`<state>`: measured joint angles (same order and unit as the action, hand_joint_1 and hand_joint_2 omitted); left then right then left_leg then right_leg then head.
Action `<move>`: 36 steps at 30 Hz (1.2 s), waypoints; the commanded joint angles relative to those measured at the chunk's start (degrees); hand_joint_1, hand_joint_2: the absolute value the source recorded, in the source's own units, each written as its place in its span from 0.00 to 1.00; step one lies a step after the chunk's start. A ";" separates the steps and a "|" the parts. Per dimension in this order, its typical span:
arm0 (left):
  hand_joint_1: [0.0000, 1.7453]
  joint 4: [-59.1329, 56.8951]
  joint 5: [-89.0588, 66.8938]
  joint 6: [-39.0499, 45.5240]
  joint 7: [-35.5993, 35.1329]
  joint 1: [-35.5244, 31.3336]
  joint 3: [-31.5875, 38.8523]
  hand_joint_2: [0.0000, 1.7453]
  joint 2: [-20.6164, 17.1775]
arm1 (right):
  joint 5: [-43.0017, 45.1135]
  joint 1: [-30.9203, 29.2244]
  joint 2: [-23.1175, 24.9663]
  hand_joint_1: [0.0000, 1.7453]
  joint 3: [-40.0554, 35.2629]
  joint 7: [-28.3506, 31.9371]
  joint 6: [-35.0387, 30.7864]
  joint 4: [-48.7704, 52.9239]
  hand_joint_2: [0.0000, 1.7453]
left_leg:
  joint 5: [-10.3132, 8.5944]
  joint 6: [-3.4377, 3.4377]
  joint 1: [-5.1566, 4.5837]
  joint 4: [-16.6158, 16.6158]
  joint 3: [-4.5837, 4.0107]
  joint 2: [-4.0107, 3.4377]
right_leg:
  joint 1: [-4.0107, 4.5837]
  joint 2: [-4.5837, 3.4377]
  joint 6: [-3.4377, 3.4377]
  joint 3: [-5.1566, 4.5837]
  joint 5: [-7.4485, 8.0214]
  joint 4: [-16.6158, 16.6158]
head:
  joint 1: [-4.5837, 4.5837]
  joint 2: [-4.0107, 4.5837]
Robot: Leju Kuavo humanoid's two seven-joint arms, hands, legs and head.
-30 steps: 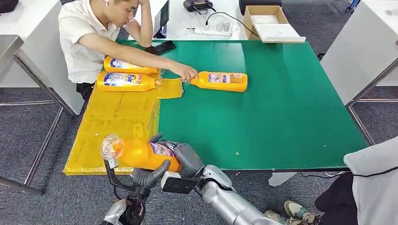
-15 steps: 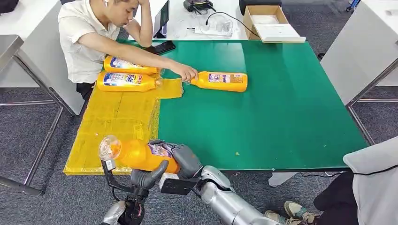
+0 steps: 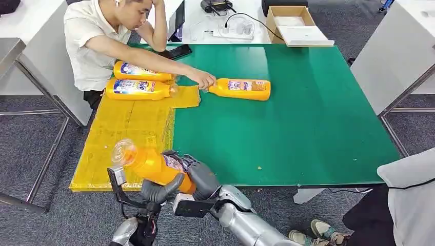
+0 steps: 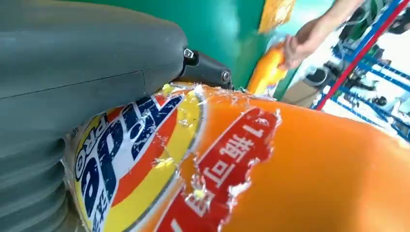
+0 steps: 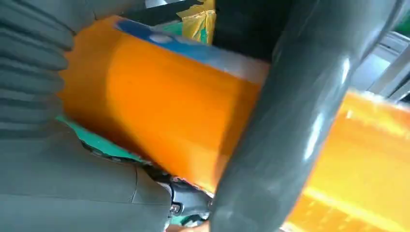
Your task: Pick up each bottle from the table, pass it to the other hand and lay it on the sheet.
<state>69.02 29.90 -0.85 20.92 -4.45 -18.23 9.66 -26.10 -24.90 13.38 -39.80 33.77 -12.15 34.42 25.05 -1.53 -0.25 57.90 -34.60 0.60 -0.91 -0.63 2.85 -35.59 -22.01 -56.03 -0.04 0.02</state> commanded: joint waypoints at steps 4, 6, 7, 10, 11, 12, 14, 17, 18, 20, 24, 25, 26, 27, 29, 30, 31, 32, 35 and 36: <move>1.00 -4.79 -28.35 22.28 -0.42 -7.71 12.54 1.00 -7.94 | -0.34 14.17 -7.00 0.00 4.21 2.97 -12.72 21.85 0.00 | 0.21 0.17 0.15 -0.02 0.40 0.10 | 0.19 0.24 -0.19 0.45 -0.26 0.03 | 0.02 -0.02; 1.00 -5.23 -28.99 21.61 -0.41 -8.42 13.42 1.00 -7.71 | -0.73 13.76 -6.74 0.00 5.38 3.17 -13.22 21.51 0.00 | 0.04 0.15 0.18 -0.09 0.29 0.32 | 0.20 0.44 -0.17 0.36 -0.18 0.08 | 0.00 -0.02; 1.00 -4.82 -29.28 21.14 -0.46 -8.43 13.67 1.00 -7.48 | -1.10 13.45 -6.53 0.00 5.95 3.52 -13.65 21.06 0.00 | 0.03 0.15 0.16 -0.06 0.23 0.24 | 0.18 0.35 -0.17 0.28 -0.14 0.04 | -0.02 0.00; 1.00 -2.50 -28.96 19.68 -0.62 -7.80 13.55 1.00 -7.29 | -1.04 13.07 -6.04 0.00 8.07 3.50 -15.65 20.80 0.00 | 0.04 0.11 0.10 -0.05 0.15 0.06 | 0.11 0.14 -0.13 0.15 -0.08 0.01 | 0.07 0.00; 1.00 -2.09 -29.06 19.69 -0.66 -7.65 13.45 1.00 -7.28 | -0.91 13.02 -6.06 0.00 8.24 3.50 -15.51 20.87 0.00 | 0.06 0.13 0.13 -0.03 0.18 0.09 | 0.14 0.20 -0.15 0.20 -0.11 0.01 | 0.00 0.00; 1.00 -1.58 -29.07 19.42 -0.66 -7.45 13.22 1.00 -7.37 | -0.51 13.13 -5.97 0.00 8.74 3.56 -15.26 21.11 0.00 | 0.08 0.14 0.19 0.02 0.18 0.10 | 0.21 0.22 -0.16 0.24 -0.12 0.02 | 0.00 -0.02; 1.00 -1.43 -29.50 19.96 -0.50 -7.55 13.26 1.00 -7.45 | -0.83 13.06 -5.91 0.00 9.05 3.57 -16.00 21.19 0.00 | 0.09 0.14 0.14 -0.03 0.24 0.02 | 0.15 0.11 -0.15 0.25 -0.13 0.03 | 0.00 -0.02; 1.00 -2.57 -32.31 23.62 0.73 -8.44 13.74 1.00 -7.58 | -1.19 13.02 -5.42 0.00 9.13 3.71 -16.65 21.13 0.00 | 0.11 0.15 0.14 -0.04 0.25 0.02 | 0.15 0.15 -0.16 0.28 -0.15 0.02 | 0.00 -0.02; 1.00 -2.55 -32.29 23.58 0.73 -8.58 13.79 1.00 -7.67 | -1.20 13.02 -5.35 0.00 9.12 3.71 -16.67 21.14 0.00 | 0.05 0.13 0.13 -0.01 0.10 0.04 | 0.14 0.13 -0.13 0.13 -0.09 0.00 | -0.02 0.00; 1.00 -5.48 -38.78 29.87 1.47 -10.59 14.08 1.00 -9.10 | -1.01 12.82 -4.86 0.00 8.86 4.01 -16.40 20.55 0.00 | 0.08 0.15 0.15 0.00 0.16 0.04 | 0.16 0.14 -0.15 0.19 -0.12 -0.01 | -0.02 -0.02; 1.00 -15.59 -66.45 38.95 -5.70 -16.68 9.88 1.00 -13.05 | -0.36 12.75 -4.25 0.00 8.77 4.94 -15.49 20.34 0.00 | 0.03 0.18 0.16 -0.06 0.19 0.06 | 0.18 0.17 -0.18 0.20 -0.09 0.01 | 0.00 0.00; 1.00 -15.44 -67.42 38.31 -6.15 -16.97 10.58 1.00 -12.55 | -0.35 12.81 -4.26 0.00 8.87 4.99 -15.35 20.54 0.00 | -0.02 0.16 0.13 -0.05 0.10 0.12 | 0.15 0.20 -0.16 0.12 -0.07 0.00 | 0.00 0.00; 1.00 -18.78 -77.63 39.05 -10.22 -18.96 7.95 1.00 -13.58 | -0.36 12.83 -4.31 0.00 8.83 5.04 -14.99 20.82 0.00 | 0.02 0.20 0.16 -0.06 0.23 0.13 | 0.18 0.24 -0.21 0.25 -0.11 0.00 | 0.00 -0.02; 1.00 -20.65 -83.76 38.05 -12.96 -20.28 6.40 1.00 -13.96 | -0.34 12.99 -4.37 0.00 8.89 5.01 -14.22 21.39 0.00 | -0.02 0.15 0.14 -0.05 0.12 0.17 | 0.16 0.25 -0.16 0.14 -0.08 0.00 | 0.00 -0.02; 1.00 -21.96 -87.78 35.51 -14.70 -21.71 5.50 1.00 -13.37 | -0.35 13.26 -4.32 0.00 8.98 4.98 -13.40 22.13 0.00 | -0.02 0.16 0.16 -0.03 0.13 0.17 | 0.17 0.26 -0.16 0.14 -0.08 -0.02 | 0.00 0.00; 1.00 -21.94 -87.92 35.49 -14.80 -21.82 5.44 1.00 -13.28 | -0.35 13.26 -4.30 0.00 8.99 4.97 -13.39 22.15 0.00 | -0.03 0.13 0.14 -0.03 0.06 0.10 | 0.13 0.17 -0.13 0.05 -0.05 -0.01 | 0.00 0.00; 1.00 -22.36 -88.39 34.58 -15.25 -22.29 5.29 1.00 -12.95 | -0.34 13.32 -4.20 0.00 8.99 4.95 -13.18 22.23 0.00 | -0.03 0.12 0.14 -0.02 0.05 0.11 | 0.13 0.19 -0.11 0.04 -0.05 -0.02 | 0.00 0.00; 1.00 -23.52 -90.84 33.33 -16.85 -23.07 4.43 1.00 -13.16 | -0.24 13.37 -4.09 0.00 9.03 4.85 -12.85 22.25 0.00 | -0.01 0.14 0.16 -0.02 0.12 0.12 | 0.16 0.24 -0.13 0.12 -0.08 -0.03 | 0.00 -0.02; 1.00 -26.96 -94.14 28.62 -19.11 -25.63 2.98 1.00 -13.12 | -0.12 13.25 -3.48 0.00 9.23 4.80 -12.19 22.19 0.00 | 0.02 0.15 0.17 0.01 0.12 0.14 | 0.17 0.23 -0.13 0.15 -0.12 -0.05 | 0.00 -0.02; 1.00 -28.53 -95.66 26.99 -19.93 -26.87 2.29 1.00 -13.12 | -0.13 13.15 -3.25 0.00 9.17 4.77 -11.79 22.09 0.00 | -0.01 0.14 0.15 -0.01 0.09 0.12 | 0.14 0.21 -0.12 0.11 -0.08 -0.04 | -0.02 -0.02</move>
<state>55.04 -59.49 33.45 5.43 -21.44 -9.53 -2.10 -26.64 -11.18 9.46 -32.24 37.90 -25.73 56.50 25.00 -1.46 -0.14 57.90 -34.65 0.58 -0.82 -0.63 2.81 -35.66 -21.99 -56.07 -0.06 0.00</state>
